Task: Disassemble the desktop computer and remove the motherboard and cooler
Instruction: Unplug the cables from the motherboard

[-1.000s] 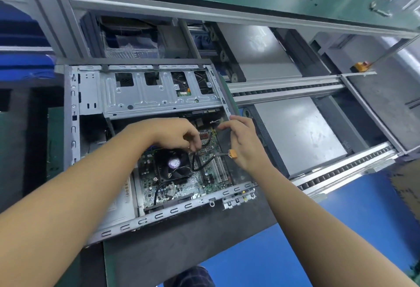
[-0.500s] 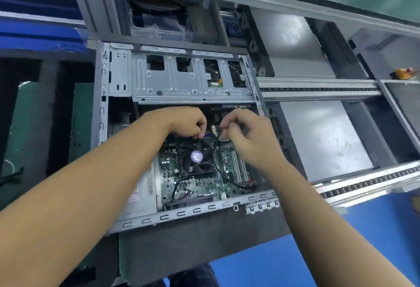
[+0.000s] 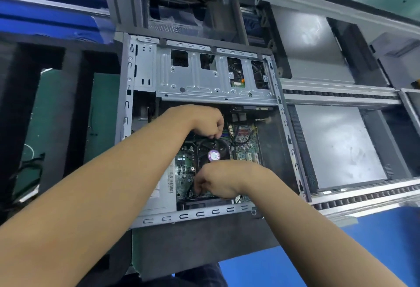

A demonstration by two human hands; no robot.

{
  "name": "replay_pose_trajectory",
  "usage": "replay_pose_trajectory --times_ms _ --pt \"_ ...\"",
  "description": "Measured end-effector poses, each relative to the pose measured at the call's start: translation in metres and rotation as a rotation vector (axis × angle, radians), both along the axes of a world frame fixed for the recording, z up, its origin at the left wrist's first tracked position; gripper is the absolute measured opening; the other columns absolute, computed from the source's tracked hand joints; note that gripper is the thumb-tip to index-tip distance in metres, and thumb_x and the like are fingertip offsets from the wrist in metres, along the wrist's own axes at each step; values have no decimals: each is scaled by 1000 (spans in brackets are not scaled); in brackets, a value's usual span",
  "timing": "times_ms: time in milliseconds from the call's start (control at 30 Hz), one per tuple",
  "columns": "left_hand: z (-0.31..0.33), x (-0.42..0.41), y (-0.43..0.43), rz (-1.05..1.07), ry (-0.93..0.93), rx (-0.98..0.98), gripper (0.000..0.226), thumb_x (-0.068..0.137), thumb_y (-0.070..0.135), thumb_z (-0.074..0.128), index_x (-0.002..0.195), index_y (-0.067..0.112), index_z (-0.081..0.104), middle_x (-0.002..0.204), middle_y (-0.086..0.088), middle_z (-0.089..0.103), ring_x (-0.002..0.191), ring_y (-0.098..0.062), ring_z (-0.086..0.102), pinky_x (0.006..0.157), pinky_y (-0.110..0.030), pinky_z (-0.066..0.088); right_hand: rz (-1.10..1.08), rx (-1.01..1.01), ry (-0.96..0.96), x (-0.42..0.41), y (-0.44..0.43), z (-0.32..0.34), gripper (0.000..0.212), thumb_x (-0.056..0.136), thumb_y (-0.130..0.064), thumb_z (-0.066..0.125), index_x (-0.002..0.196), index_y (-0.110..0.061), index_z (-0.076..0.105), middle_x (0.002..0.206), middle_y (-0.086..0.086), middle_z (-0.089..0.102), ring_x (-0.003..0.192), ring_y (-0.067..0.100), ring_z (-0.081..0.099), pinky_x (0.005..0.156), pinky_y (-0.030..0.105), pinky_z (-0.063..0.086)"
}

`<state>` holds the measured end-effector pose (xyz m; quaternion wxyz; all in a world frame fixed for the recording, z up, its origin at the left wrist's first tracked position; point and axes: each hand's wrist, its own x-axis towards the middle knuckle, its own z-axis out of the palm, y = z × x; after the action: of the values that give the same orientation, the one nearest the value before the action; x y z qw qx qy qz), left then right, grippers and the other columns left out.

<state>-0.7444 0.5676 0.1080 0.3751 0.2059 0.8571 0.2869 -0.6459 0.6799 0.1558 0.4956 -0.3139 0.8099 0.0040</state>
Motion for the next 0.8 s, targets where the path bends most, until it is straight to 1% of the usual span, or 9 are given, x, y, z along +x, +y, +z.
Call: replay_pose_trajectory --times_ms 33,100,167,233,400,500,567,700,800 --pt "1 0 0 2 -4 2 26 88 5 51 79 24 67 72 9 65 58 -6 51 52 -24 36 14 32 -5 0 -2 0 37 97 -6 41 122 -18 66 125 4 66 99 21 60 82 27 45" --pt "3 1 0 1 -16 2 26 89 3 49 84 21 68 74 7 65 59 -7 51 51 -23 36 51 84 7 1 -5 -1 40 97 -5 41 128 -18 63 131 7 62 111 27 59 93 35 50" --pt "3 2 0 6 -23 -4 29 87 0 45 88 19 67 78 5 66 61 -9 51 51 -23 36 89 128 26 3 -6 0 42 97 -6 40 133 -17 58 137 10 57 116 31 57 98 43 50" --pt "4 2 -1 10 -19 -11 32 87 -2 43 90 19 67 80 4 66 61 -10 51 50 -23 37 117 154 16 3 -7 1 42 97 -5 39 133 -16 57 138 11 57 117 33 56 99 44 49" --pt "5 2 0 6 -16 -15 33 88 -2 42 91 20 66 80 4 65 60 -10 50 49 -23 36 218 247 15 1 -21 -5 47 95 1 42 140 -9 52 139 14 54 116 35 57 91 38 51" --pt "6 2 0 12 -24 -13 33 87 -2 41 91 19 66 82 3 66 60 -11 51 51 -23 37 274 291 0 2 -25 -12 43 97 0 44 139 -6 52 140 14 54 118 34 56 96 43 52" --pt "6 3 0 18 -30 -9 33 87 -3 41 94 17 67 83 1 67 60 -12 51 50 -23 37 278 310 -19 2 -23 -14 40 99 -2 44 137 -4 52 140 14 53 120 34 56 98 43 51" --pt "7 4 -1 30 -41 -5 34 87 -4 41 100 12 68 85 -2 67 59 -13 50 47 -21 37 297 343 -55 5 -26 -14 40 98 1 43 137 1 50 137 19 54 117 35 56 87 36 48" --pt "6 4 -1 34 -56 -8 34 89 -5 40 102 11 68 86 -3 66 60 -14 50 48 -22 38 371 380 -25 6 -30 -14 40 99 2 44 139 4 48 140 19 52 120 32 54 76 29 40"
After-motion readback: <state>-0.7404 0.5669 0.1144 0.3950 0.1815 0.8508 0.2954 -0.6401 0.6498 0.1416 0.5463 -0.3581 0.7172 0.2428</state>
